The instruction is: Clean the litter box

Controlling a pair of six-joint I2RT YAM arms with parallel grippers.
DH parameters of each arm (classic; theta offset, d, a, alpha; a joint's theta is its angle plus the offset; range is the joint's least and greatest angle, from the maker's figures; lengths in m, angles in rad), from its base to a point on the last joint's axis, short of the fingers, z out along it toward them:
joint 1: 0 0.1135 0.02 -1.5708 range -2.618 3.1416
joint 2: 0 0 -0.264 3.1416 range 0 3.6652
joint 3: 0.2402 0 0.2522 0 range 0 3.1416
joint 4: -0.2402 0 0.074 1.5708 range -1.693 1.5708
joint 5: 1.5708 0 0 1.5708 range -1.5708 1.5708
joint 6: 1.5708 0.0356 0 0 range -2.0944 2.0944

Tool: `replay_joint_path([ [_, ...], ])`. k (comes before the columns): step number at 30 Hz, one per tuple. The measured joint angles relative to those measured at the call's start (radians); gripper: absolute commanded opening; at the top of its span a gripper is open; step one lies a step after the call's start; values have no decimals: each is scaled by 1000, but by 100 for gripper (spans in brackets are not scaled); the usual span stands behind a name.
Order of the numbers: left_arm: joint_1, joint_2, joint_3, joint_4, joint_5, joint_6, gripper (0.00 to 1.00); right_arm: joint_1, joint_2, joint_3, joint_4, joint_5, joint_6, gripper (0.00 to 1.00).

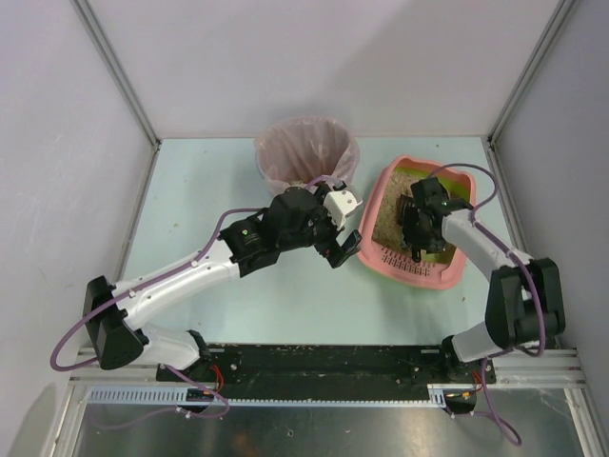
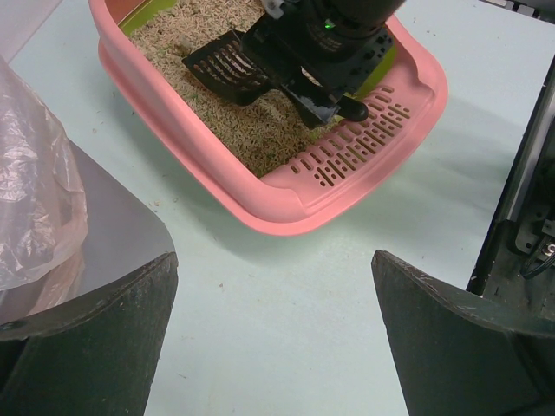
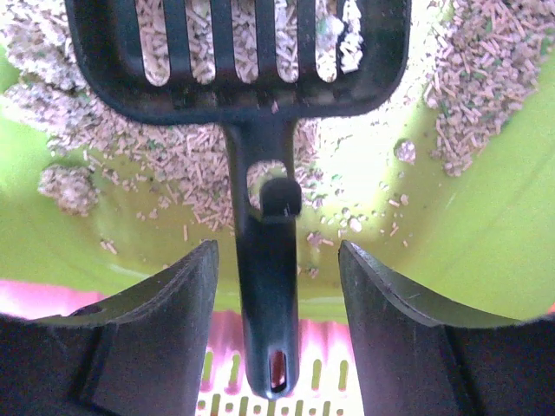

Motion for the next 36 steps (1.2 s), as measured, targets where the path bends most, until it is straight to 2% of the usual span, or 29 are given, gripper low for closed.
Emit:
replay_joint_path([
  [8, 0, 0, 0, 0, 0, -1, 98, -45, -171, -95, 53, -50, 21, 52],
  [13, 0, 0, 0, 0, 2, -1, 98, -80, -178, -129, 91, -94, 20, 51],
  [18, 0, 0, 0, 0, 2, -1, 97, -80, -177, -162, 126, -113, 19, 44],
  [22, 0, 0, -1, 0, 2, -1, 98, -72, -178, -167, 143, -111, 14, 28],
  [23, 0, 0, -1, 0, 2, -1, 98, -69, -182, -167, 146, -110, 13, 22],
  [28, 0, 0, -1, 0, 3, -1, 98, -68, -235, -171, 144, -90, -1, 0],
  [32, 0, 0, -1, 0, 5, -6, 98, -68, -285, -155, 106, -84, -24, 0],
  [36, 0, 0, -1, 0, 9, -9, 98, -67, -293, -84, -2, -86, -55, 0],
])
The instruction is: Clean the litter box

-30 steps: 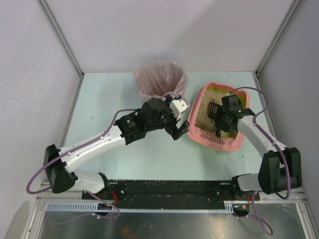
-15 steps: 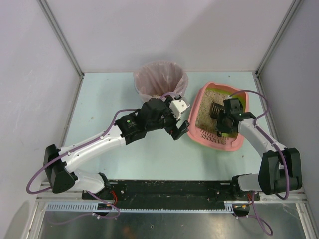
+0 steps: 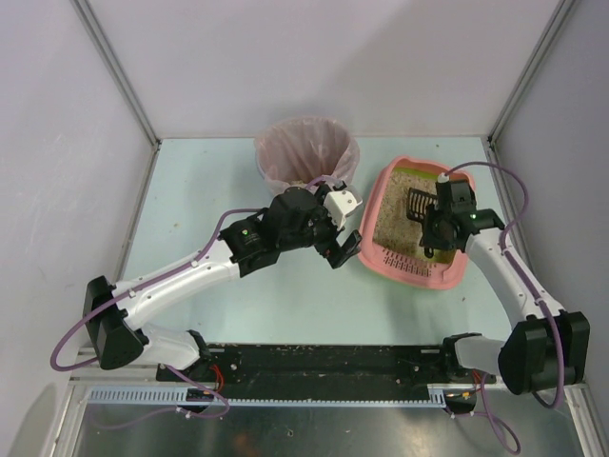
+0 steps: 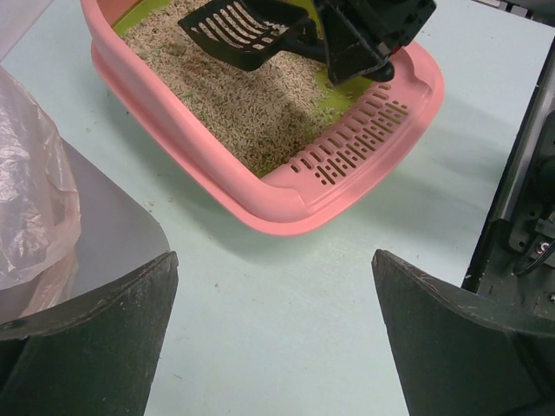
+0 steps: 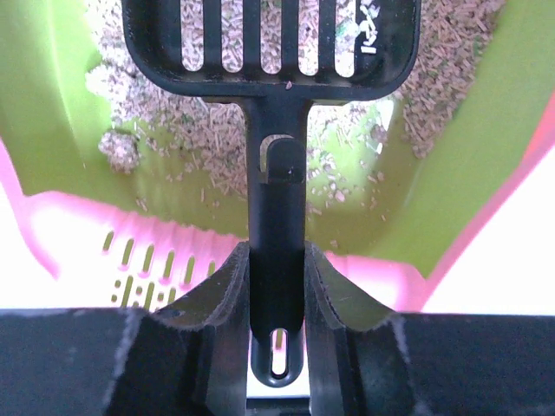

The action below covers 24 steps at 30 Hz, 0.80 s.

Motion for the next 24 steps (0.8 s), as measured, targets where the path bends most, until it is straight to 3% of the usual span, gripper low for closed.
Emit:
replay_joint_path([
  [10, 0, 0, 0, 0, 53, -9, 97, -23, 22, 204, -304, -34, -23, 0],
  [24, 0, -39, 0, 0, 75, -9, 97, 32, 362, 436, -579, -54, -29, 0],
])
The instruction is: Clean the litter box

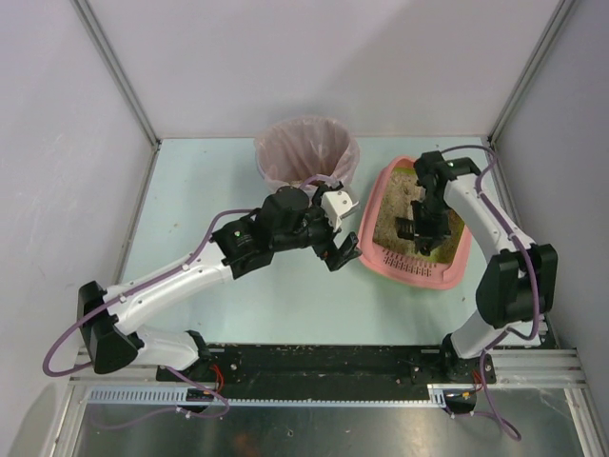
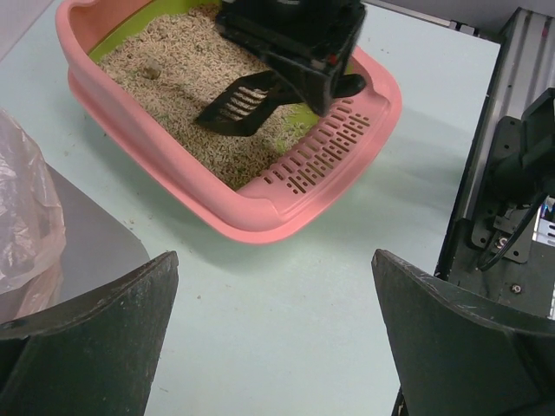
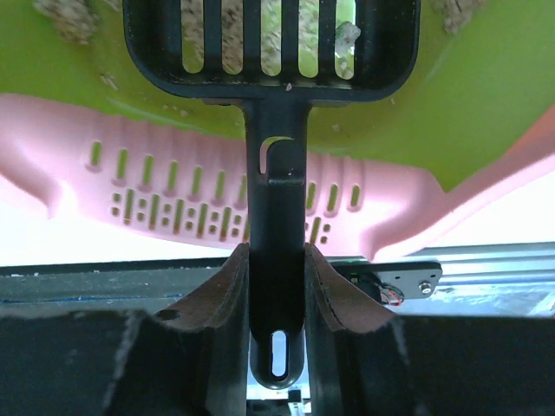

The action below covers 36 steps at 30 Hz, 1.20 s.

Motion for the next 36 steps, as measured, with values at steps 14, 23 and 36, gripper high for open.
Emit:
replay_joint_path([
  [14, 0, -10, 0, 0, 4, 0, 97, 10, 321, 283, -49, 21, -62, 0],
  [23, 0, -11, 0, 0, 4, 0, 97, -25, 415, 410, -72, 5, -84, 0],
  [36, 0, -11, 0, 0, 2, 0, 97, -51, 497, 487, -70, 2, -99, 0],
])
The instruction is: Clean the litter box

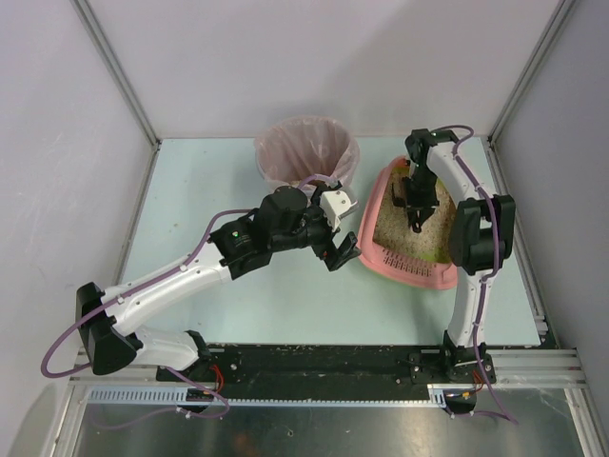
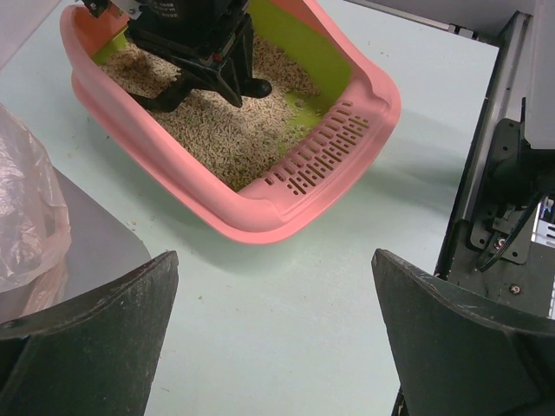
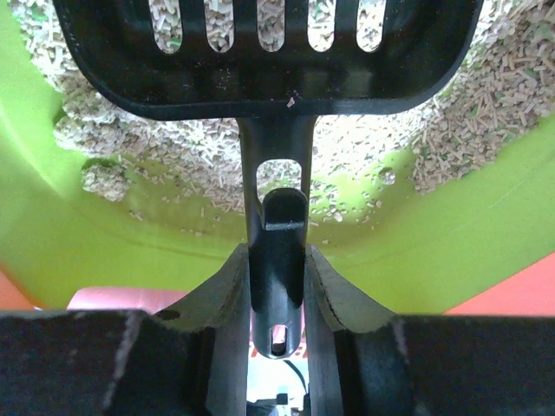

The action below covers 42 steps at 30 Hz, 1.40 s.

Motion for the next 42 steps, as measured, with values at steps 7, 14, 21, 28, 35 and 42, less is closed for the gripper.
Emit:
replay_joint_path([
  [7, 0, -1, 0, 0, -8, 1, 97, 35, -47, -153, 151, 66, -2, 0],
  [14, 0, -12, 0, 0, -16, 2, 97, 80, -231, -422, 346, 122, 0, 0],
  [21, 0, -51, 0, 0, -17, 2, 99, 115, -384, -502, 420, 154, 11, 0],
  [28, 2, -142, -2, 0, -19, -3, 100, 117, -447, -521, 431, 163, 25, 0],
  [35, 113, -240, -29, -2, -28, -21, 100, 117, -507, -582, 372, 168, 70, 0],
  [42, 415, -248, -37, -4, 13, -80, 100, 127, -616, -595, 330, 171, 120, 0],
])
